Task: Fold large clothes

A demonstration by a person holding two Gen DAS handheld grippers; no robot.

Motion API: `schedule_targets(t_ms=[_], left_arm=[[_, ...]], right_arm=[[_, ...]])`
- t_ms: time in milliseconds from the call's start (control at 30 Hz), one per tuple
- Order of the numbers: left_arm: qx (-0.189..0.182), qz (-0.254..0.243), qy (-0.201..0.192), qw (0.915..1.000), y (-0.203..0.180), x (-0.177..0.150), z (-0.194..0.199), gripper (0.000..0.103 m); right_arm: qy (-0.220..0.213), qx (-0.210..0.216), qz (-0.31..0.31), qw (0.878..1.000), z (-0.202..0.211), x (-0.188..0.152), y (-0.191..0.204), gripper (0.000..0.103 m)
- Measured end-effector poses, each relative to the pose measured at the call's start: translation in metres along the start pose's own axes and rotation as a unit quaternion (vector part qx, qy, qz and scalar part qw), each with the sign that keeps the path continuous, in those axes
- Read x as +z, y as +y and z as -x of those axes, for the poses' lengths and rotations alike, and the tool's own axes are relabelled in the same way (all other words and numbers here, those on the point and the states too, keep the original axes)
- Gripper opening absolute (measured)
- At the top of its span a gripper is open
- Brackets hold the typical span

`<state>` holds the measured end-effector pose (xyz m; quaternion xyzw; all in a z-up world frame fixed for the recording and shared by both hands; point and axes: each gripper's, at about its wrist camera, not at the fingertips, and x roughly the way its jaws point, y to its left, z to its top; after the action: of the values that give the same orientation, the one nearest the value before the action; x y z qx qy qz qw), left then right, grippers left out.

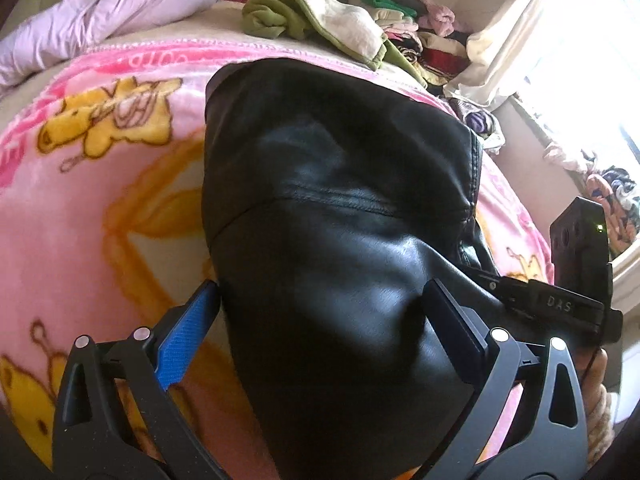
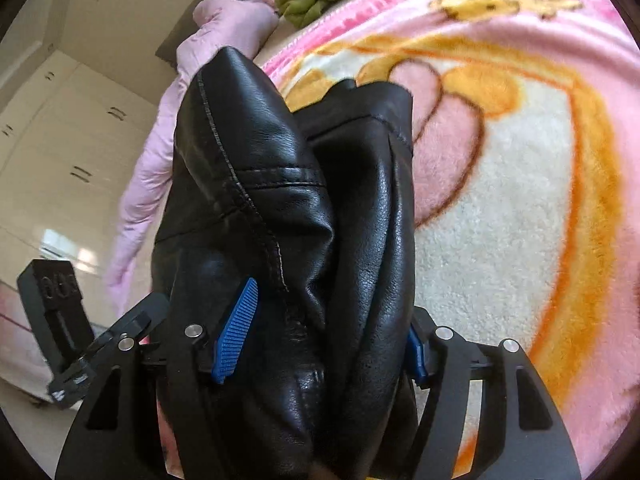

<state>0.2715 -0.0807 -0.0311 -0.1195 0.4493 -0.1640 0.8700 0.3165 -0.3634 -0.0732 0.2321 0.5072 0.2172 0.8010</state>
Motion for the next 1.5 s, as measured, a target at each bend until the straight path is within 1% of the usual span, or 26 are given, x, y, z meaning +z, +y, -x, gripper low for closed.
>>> schedule_targets(t_ms=[33,100,133,200,333,433,500,600,633,700,767,800,833,867,933,1067,1100,1133,1167,1233,1300,1400,1500], left_arm=[[-0.004,0.001,0.000,1.0000,0.000,-0.001,0.000,0.094],[-0.005,-0.003,-0.003,1.0000,-0.001,-0.002,0.003,0.094],[-0.003,-0.006,-0.004,1.0000,-0.002,-0.003,0.004,0.094],[0.004,-0.014,-0.009,0.9999,-0.006,-0.003,0.006,0.094],[0.010,-0.020,-0.014,0.9997,-0.010,-0.006,0.011,0.094],[0.017,-0.029,-0.019,0.9993,-0.012,-0.011,0.018,0.094],[0.024,-0.033,-0.024,0.9989,-0.012,-0.014,0.024,0.094],[0.036,-0.043,-0.027,0.9980,-0.013,-0.019,0.029,0.094],[0.038,-0.045,-0.027,0.9979,-0.013,-0.020,0.029,0.094],[0.041,-0.046,-0.025,0.9978,-0.013,-0.025,0.027,0.094],[0.039,-0.049,-0.017,0.9979,-0.014,-0.029,0.023,0.094],[0.040,-0.052,-0.013,0.9978,-0.016,-0.031,0.021,0.094],[0.040,-0.054,-0.010,0.9976,-0.018,-0.033,0.020,0.094],[0.042,-0.059,-0.010,0.9973,-0.021,-0.036,0.020,0.094],[0.047,-0.068,-0.017,0.9965,-0.027,-0.040,0.025,0.094],[0.051,-0.078,-0.033,0.9951,-0.034,-0.047,0.040,0.094],[0.053,-0.078,-0.038,0.9948,-0.035,-0.049,0.045,0.094],[0.054,-0.079,-0.042,0.9945,-0.036,-0.051,0.049,0.094],[0.054,-0.078,-0.048,0.9943,-0.037,-0.053,0.054,0.094],[0.052,-0.074,-0.059,0.9941,-0.039,-0.058,0.065,0.094],[0.052,-0.071,-0.072,0.9935,-0.039,-0.064,0.078,0.094],[0.051,-0.071,-0.085,0.9926,-0.042,-0.076,0.094,0.094],[0.052,-0.070,-0.094,0.9918,-0.041,-0.085,0.107,0.094]], right_arm=[[-0.004,-0.011,0.005,1.000,0.002,0.001,0.001,0.068],[-0.021,-0.051,0.033,0.998,0.012,0.002,0.006,0.072],[-0.028,-0.073,0.050,0.996,0.016,0.001,0.010,0.077],[-0.045,-0.112,0.083,0.989,0.023,-0.003,0.017,0.083],[-0.075,-0.155,0.116,0.978,0.042,-0.020,0.027,0.083],[-0.103,-0.172,0.137,0.970,0.058,-0.039,0.030,0.083],[-0.129,-0.186,0.154,0.962,0.070,-0.052,0.037,0.083],[-0.157,-0.188,0.185,0.951,0.081,-0.068,0.045,0.082],[-0.156,-0.185,0.198,0.950,0.083,-0.073,0.045,0.077],[-0.142,-0.190,0.219,0.946,0.074,-0.082,0.049,0.067],[-0.119,-0.205,0.223,0.946,0.058,-0.088,0.045,0.065],[-0.104,-0.221,0.218,0.945,0.047,-0.089,0.039,0.065],[-0.093,-0.227,0.205,0.948,0.038,-0.088,0.032,0.065],[-0.089,-0.226,0.191,0.951,0.034,-0.089,0.028,0.065],[-0.100,-0.221,0.187,0.952,0.033,-0.090,0.028,0.065],[-0.146,-0.215,0.200,0.945,0.061,-0.102,0.041,0.068],[-0.158,-0.214,0.201,0.943,0.070,-0.107,0.043,0.071],[-0.169,-0.211,0.200,0.942,0.078,-0.112,0.045,0.077],[-0.179,-0.204,0.198,0.942,0.086,-0.117,0.048,0.080],[-0.200,-0.190,0.195,0.941,0.103,-0.131,0.053,0.088],[-0.216,-0.185,0.194,0.939,0.116,-0.142,0.059,0.093],[-0.243,-0.178,0.196,0.933,0.133,-0.163,0.066,0.097],[-0.257,-0.168,0.193,0.932,0.144,-0.179,0.070,0.099]])
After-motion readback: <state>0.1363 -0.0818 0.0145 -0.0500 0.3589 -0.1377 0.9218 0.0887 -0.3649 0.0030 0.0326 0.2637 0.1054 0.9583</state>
